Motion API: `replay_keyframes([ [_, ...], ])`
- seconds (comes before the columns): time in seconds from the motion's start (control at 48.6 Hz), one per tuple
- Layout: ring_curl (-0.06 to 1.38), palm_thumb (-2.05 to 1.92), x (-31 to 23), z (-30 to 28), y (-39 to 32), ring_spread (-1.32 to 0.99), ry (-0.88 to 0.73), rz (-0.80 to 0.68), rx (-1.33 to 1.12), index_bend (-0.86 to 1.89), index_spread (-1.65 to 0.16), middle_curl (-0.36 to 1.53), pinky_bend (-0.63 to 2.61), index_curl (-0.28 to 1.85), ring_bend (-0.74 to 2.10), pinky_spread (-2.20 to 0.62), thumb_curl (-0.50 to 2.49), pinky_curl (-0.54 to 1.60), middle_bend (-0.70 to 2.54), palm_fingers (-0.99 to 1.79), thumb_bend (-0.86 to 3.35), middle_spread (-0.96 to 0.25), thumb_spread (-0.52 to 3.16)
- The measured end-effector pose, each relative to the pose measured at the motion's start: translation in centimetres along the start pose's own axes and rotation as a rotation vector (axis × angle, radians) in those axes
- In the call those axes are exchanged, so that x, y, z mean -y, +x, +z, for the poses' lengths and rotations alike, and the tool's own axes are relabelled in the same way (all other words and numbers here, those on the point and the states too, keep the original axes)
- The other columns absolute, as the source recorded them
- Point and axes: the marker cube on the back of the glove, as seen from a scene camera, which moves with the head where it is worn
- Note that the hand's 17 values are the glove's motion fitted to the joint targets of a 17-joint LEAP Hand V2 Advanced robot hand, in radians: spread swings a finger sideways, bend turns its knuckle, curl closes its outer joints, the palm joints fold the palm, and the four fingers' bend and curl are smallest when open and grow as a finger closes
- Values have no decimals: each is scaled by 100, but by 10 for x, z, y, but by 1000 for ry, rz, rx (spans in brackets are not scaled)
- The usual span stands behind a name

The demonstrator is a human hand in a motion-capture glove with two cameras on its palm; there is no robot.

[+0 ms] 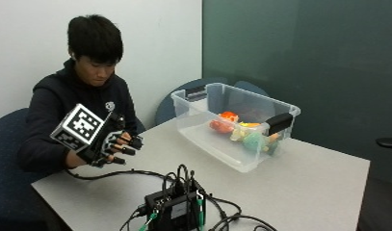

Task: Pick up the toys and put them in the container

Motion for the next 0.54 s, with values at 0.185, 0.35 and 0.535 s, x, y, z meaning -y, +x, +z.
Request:
replay_keyframes([
  [0.185, 28, 43, -15, 9, 27, -12, 21, -3, 5, 43, -20, 44, 48, 58, 42, 0, 47, 28, 36, 33, 6, -8, 155],
  [0.35, 28, 43, -15, -8, 34, -13, 104, -4, 19, 43, -20, 45, 47, 60, 42, 0, 47, 28, 36, 33, 6, -9, 155],
  [0.535, 28, 41, -15, -37, 51, -14, 245, 77, 82, 42, -20, 46, 47, 62, 42, 0, 47, 29, 38, 33, 5, -9, 155],
])
